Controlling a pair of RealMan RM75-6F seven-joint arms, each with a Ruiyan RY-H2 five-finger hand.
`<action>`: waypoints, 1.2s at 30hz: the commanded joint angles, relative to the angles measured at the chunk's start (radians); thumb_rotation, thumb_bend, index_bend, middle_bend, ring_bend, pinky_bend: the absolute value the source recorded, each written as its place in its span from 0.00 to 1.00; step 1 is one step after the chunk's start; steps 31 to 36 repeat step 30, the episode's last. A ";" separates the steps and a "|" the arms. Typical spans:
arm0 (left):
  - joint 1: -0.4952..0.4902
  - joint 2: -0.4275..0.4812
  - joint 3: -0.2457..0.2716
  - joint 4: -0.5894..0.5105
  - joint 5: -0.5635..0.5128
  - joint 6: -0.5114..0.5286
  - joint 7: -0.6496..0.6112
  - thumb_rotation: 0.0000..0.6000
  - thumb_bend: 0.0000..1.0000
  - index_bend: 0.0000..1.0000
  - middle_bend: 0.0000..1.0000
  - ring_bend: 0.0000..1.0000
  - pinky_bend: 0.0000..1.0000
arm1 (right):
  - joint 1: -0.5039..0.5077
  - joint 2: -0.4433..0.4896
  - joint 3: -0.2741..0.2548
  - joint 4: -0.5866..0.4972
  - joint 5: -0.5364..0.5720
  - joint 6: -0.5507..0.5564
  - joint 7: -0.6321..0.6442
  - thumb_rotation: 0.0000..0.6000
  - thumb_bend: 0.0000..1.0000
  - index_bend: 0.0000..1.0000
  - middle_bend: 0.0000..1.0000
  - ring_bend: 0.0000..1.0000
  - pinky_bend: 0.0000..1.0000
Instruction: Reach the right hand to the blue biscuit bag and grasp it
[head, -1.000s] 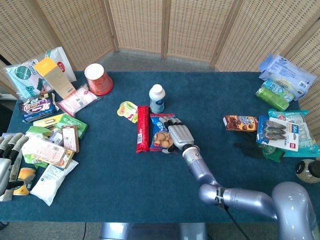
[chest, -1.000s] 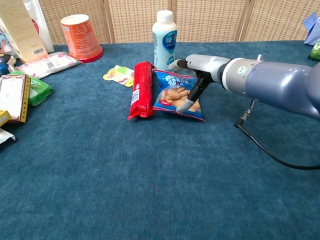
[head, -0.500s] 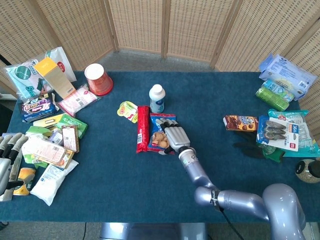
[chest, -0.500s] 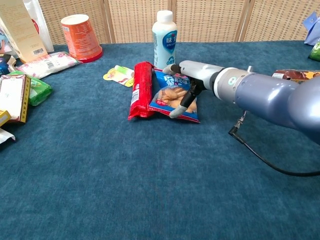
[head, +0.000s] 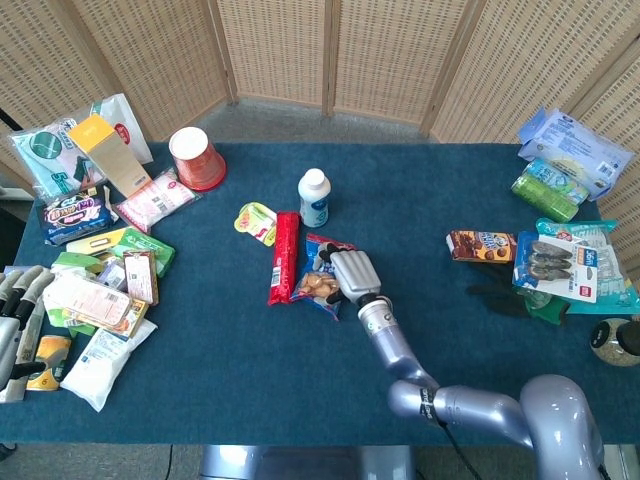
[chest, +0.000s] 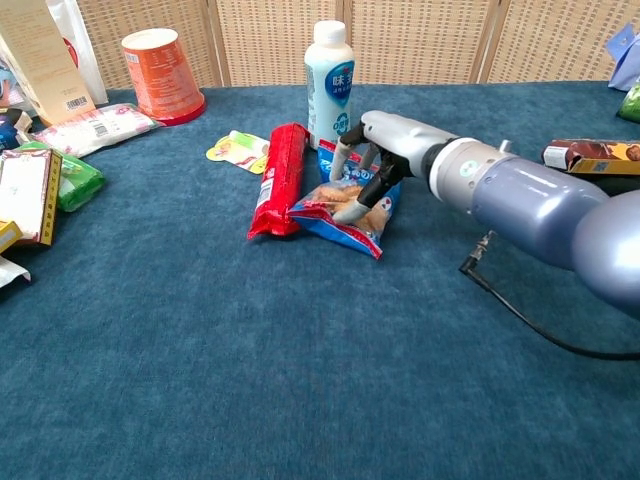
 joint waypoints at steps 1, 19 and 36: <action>0.000 0.001 0.001 0.000 0.004 0.002 -0.002 1.00 0.00 0.10 0.00 0.00 0.00 | -0.030 0.054 0.004 -0.068 -0.024 0.035 -0.001 1.00 0.10 0.42 0.67 0.47 0.67; 0.006 0.006 0.013 -0.012 0.053 0.024 -0.015 1.00 0.00 0.10 0.00 0.00 0.00 | -0.117 0.392 0.085 -0.550 -0.093 0.227 -0.135 1.00 0.12 0.43 0.68 0.48 0.67; 0.012 0.006 0.019 -0.021 0.071 0.034 -0.008 1.00 0.00 0.10 0.00 0.00 0.00 | -0.102 0.498 0.147 -0.715 -0.054 0.279 -0.208 1.00 0.12 0.43 0.68 0.48 0.67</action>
